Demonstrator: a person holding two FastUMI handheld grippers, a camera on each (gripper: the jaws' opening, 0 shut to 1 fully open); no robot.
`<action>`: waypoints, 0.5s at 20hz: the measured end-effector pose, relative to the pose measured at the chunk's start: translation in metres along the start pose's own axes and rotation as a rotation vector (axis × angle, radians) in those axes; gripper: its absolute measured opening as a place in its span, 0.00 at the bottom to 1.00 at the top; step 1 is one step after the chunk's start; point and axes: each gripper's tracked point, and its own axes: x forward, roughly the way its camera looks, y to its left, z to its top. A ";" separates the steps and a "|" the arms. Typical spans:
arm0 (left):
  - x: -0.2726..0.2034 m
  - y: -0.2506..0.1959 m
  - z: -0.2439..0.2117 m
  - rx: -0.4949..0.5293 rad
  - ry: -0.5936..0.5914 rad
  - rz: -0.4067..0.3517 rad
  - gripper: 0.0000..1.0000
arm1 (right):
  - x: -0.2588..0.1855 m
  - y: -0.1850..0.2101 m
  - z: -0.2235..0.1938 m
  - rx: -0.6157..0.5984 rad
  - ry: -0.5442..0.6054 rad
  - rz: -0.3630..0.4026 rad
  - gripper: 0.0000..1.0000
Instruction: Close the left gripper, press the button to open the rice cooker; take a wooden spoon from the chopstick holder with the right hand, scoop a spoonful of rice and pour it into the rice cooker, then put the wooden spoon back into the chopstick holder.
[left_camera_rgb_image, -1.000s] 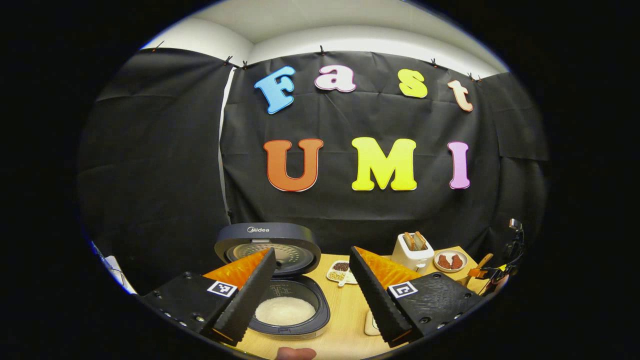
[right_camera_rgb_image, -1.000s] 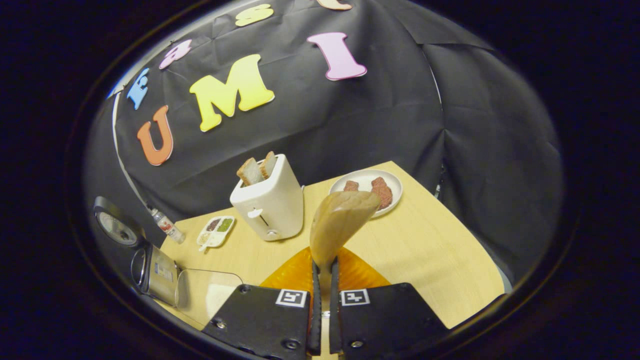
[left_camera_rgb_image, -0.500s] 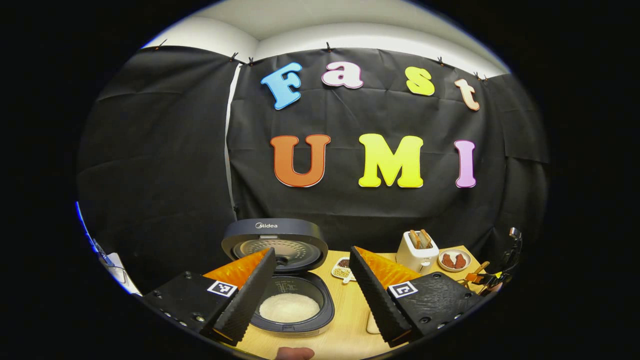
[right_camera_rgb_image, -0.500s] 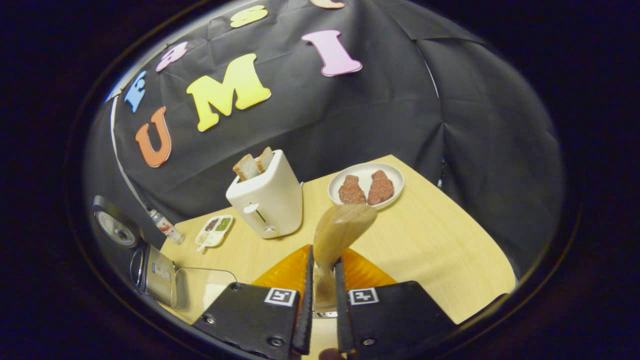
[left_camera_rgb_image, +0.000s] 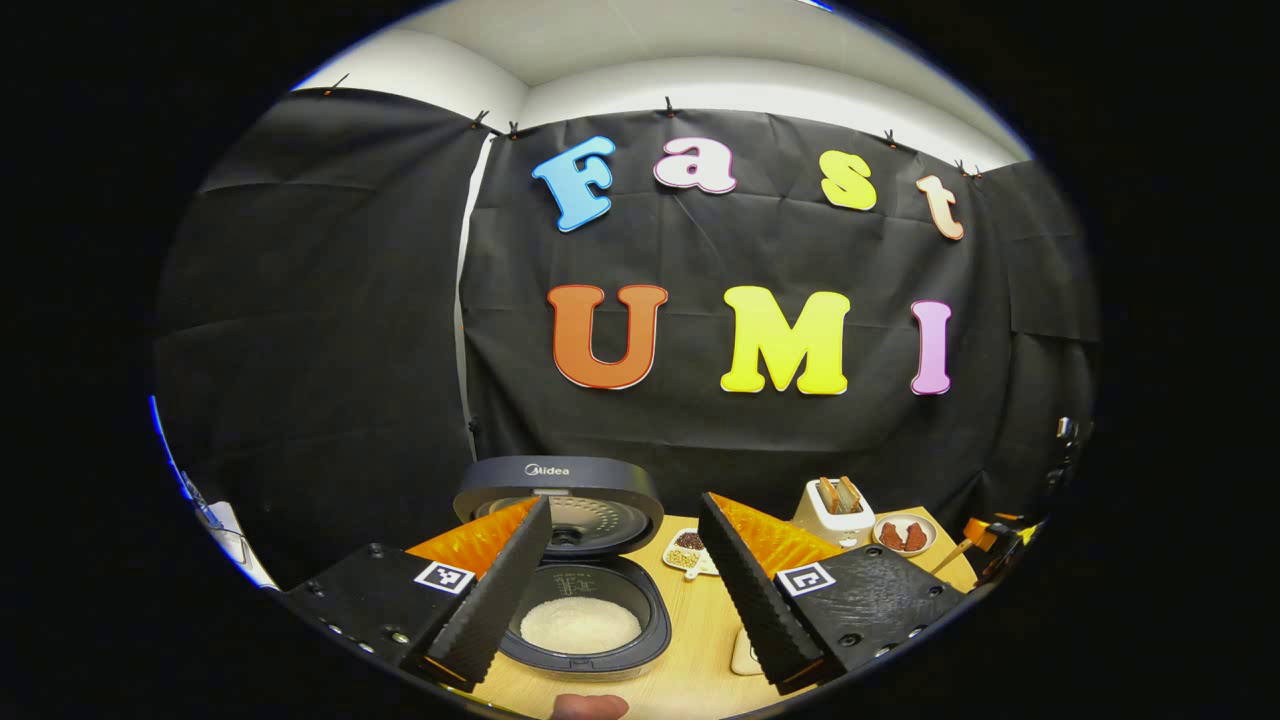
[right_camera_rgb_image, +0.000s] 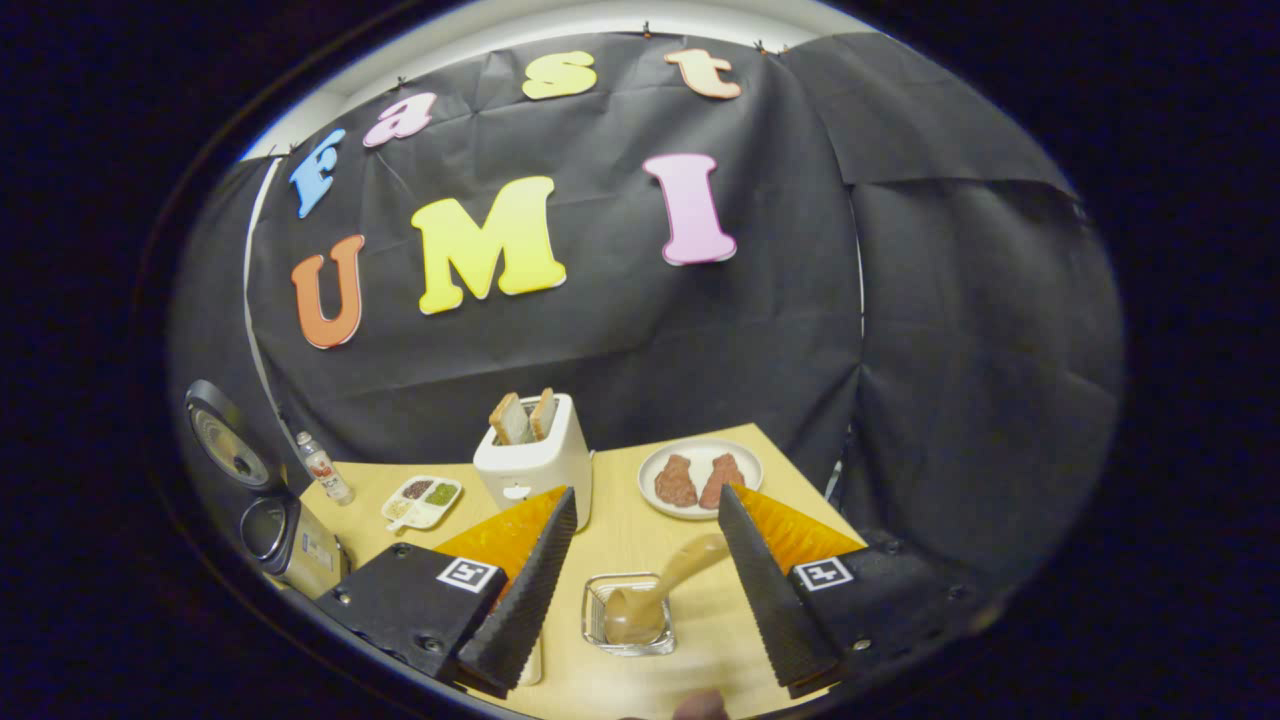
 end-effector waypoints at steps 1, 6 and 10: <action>0.000 0.003 0.002 -0.005 -0.005 0.005 0.94 | -0.010 0.005 0.011 -0.013 -0.021 0.001 0.96; 0.005 0.020 0.019 0.014 -0.038 0.021 0.94 | -0.055 0.026 0.051 -0.062 -0.097 -0.006 1.00; 0.027 0.032 0.023 0.016 -0.017 0.039 0.94 | -0.092 0.048 0.068 -0.094 -0.139 -0.002 0.98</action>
